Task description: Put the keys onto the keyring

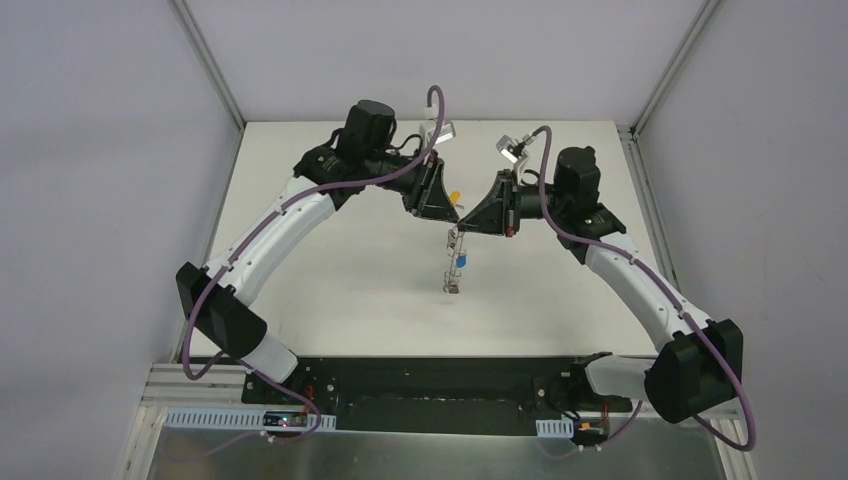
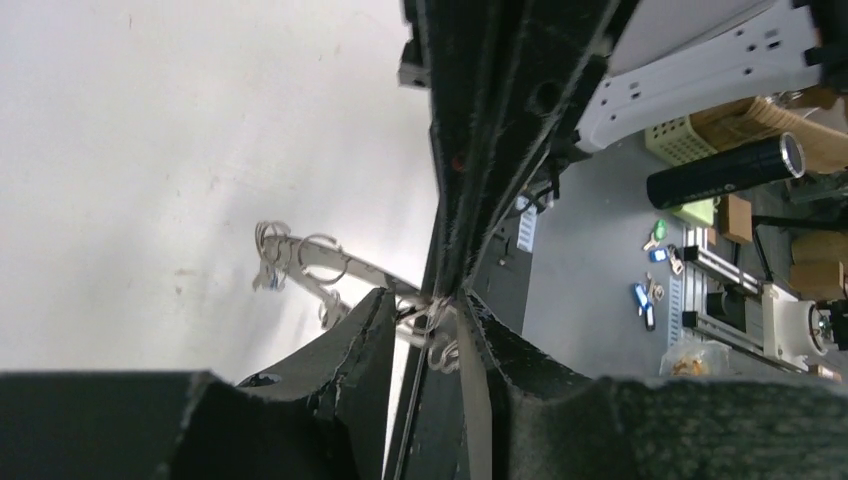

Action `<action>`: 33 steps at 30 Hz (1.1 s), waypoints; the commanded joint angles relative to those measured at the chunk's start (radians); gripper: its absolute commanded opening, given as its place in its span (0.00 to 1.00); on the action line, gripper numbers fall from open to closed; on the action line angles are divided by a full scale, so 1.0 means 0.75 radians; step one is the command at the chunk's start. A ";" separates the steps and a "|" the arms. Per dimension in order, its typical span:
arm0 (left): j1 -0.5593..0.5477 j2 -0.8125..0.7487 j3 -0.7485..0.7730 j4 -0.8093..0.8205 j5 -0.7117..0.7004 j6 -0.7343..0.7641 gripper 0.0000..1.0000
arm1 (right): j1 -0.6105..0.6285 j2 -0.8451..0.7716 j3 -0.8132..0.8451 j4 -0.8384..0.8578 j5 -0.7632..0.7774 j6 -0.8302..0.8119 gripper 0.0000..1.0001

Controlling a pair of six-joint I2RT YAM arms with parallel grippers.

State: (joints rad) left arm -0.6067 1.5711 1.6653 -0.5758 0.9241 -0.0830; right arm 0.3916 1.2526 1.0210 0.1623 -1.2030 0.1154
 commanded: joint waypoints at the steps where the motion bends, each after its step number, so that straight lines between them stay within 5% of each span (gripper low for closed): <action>1: 0.005 -0.103 -0.076 0.315 0.137 -0.123 0.31 | 0.001 0.001 0.067 0.158 0.015 0.131 0.00; 20: 0.032 -0.189 -0.265 0.507 0.211 -0.055 0.35 | -0.047 -0.019 0.020 0.391 -0.022 0.338 0.00; 33: 0.034 -0.187 -0.290 0.512 0.215 -0.056 0.18 | -0.072 -0.022 -0.005 0.452 -0.028 0.382 0.00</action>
State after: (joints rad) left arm -0.5934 1.4693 1.4456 -0.2264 1.0485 -0.1417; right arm 0.3485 1.2602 1.0168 0.4168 -1.2011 0.3801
